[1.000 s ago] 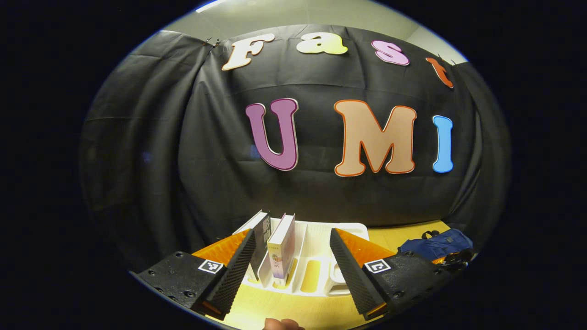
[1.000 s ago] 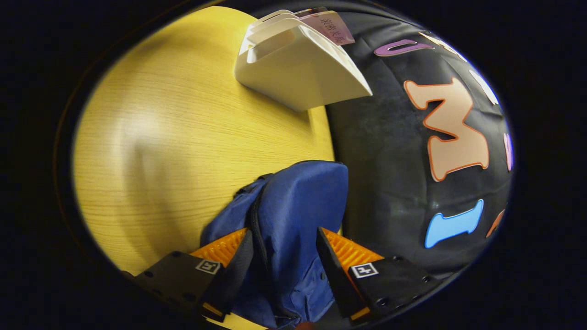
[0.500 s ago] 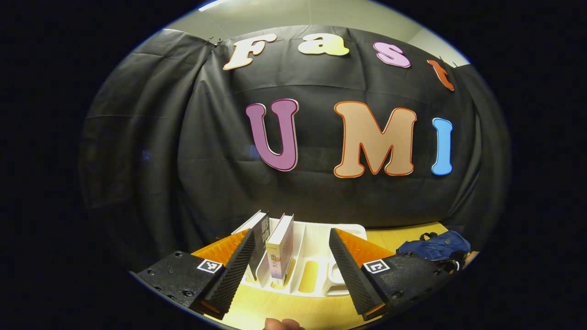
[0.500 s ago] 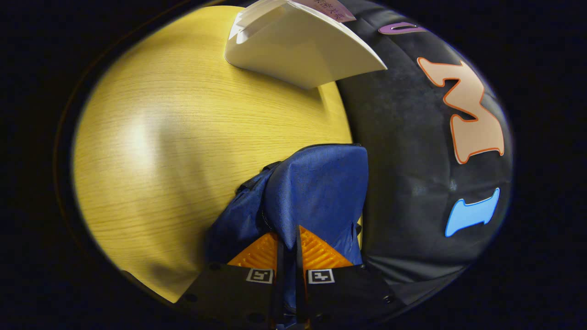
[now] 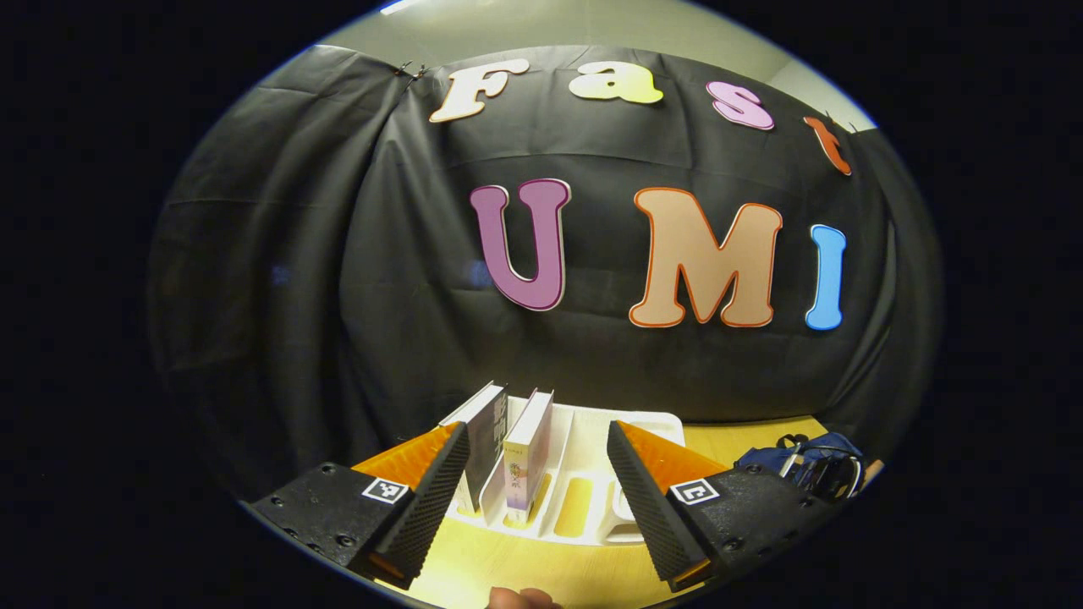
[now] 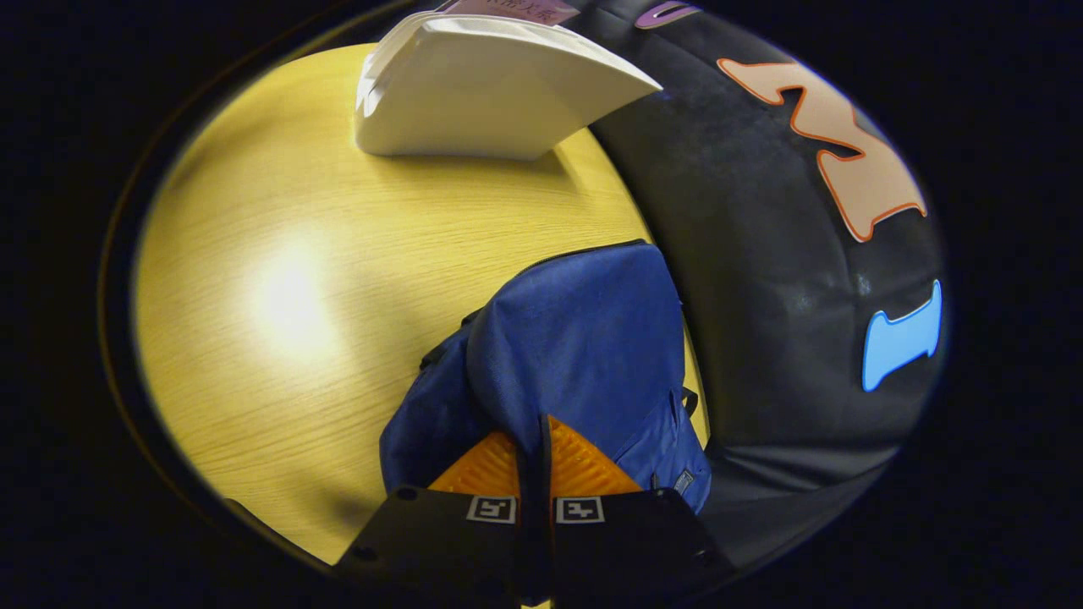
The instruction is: Open the schoolbag, grab two books from the bookshelf and put them into the schoolbag.
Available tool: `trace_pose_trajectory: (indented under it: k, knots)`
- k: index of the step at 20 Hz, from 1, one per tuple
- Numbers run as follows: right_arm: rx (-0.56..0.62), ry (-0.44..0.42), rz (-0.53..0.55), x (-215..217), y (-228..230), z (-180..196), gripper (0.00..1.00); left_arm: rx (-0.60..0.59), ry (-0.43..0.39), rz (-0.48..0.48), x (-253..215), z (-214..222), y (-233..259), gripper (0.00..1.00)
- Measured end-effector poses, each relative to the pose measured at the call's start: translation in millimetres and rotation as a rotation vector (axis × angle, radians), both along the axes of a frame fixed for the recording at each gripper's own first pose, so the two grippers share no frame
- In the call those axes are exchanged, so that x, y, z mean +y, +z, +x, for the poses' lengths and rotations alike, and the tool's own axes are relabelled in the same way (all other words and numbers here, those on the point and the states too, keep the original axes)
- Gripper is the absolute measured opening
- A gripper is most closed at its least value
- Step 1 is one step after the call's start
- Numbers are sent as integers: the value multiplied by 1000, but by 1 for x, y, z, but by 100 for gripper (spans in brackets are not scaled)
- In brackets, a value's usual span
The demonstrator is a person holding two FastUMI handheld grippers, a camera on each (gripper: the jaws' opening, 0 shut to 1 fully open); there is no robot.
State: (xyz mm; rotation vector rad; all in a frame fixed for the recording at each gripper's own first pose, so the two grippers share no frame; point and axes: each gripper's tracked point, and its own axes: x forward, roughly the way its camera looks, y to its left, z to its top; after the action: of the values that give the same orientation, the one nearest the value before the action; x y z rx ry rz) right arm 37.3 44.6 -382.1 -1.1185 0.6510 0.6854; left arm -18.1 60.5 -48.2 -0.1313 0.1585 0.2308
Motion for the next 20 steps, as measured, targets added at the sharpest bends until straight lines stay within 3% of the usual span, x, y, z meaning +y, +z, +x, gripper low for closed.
trace_pose_trajectory:
  k: [5,7,11,12,13,17,20]
  knots:
    - [17,-58,100,-2,28,6,8,0,-8,18,1,0,0,96]
    - [20,-92,143,-4,40,10,0,-4,-15,24,2,2,0,95]
    - [12,-157,213,-11,61,21,4,9,-39,28,-2,6,-3,94]
    - [16,-183,237,-15,66,21,8,13,-43,29,-3,7,-4,95]
    - [19,-212,262,-17,70,24,0,18,-47,27,-4,7,-5,95]
    - [39,-320,371,-29,84,32,4,33,-73,27,-9,10,-8,95]
    - [50,-416,468,-42,95,40,0,41,-92,41,-9,13,-10,96]
